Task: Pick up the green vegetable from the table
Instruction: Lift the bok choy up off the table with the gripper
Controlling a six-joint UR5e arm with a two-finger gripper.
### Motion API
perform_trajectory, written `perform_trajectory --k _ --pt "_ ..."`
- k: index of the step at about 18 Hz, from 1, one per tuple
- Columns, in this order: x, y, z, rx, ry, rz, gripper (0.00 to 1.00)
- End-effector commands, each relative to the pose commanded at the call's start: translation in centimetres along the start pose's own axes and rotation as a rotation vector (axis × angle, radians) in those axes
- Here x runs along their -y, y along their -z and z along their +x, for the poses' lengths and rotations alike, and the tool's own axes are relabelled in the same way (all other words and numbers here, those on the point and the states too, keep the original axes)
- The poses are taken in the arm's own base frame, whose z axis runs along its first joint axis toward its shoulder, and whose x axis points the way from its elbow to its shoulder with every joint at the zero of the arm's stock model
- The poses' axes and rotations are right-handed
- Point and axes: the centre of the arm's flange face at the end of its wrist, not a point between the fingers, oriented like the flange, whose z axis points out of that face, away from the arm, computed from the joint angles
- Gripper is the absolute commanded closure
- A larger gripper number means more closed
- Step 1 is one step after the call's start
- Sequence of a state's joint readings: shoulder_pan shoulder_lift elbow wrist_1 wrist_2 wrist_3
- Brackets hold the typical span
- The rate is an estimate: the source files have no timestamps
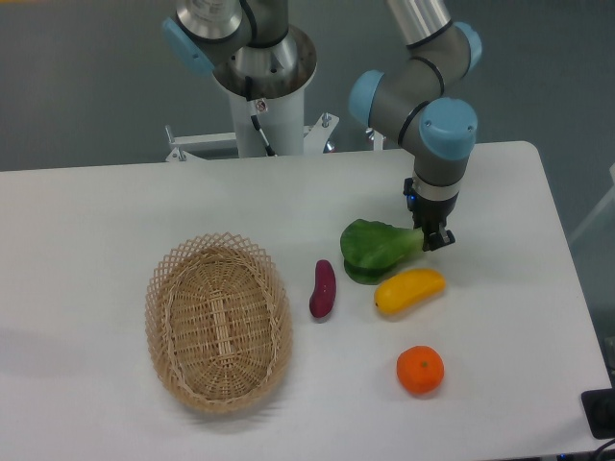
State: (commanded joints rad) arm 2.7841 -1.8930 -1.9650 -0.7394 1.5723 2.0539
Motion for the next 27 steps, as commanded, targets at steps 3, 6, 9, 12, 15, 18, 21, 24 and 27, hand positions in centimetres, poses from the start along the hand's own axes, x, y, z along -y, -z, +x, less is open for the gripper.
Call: perform_trajectory --k 3,6,9,12,15,18,21,24,27 --pt "-0.6 1.9 0.1 0.019 -0.046 -0.012 0.60" --pt "-1.0 3.8 -0.7 0.025 -0.040 -0.003 0.60" --pt "-1.0 6.9 -2.0 0.054 -0.018 0.054 0.60" --pt "-0.1 9.6 -3.7 0.139 0.113 0.197 0.60" --pt "1.4 12.0 -4.7 0.202 0.244 0.302 0.60" --pt "3.5 14.7 -5.8 0.239 0.328 0.362 0.60" --pt "6.4 15.8 -6.9 0.240 0.385 0.385 0.60" --pt "8.4 16.6 -7.9 0.236 0.428 0.400 0.59" --pt "9.7 16.9 -8.0 0.241 0.418 0.406 0.59"
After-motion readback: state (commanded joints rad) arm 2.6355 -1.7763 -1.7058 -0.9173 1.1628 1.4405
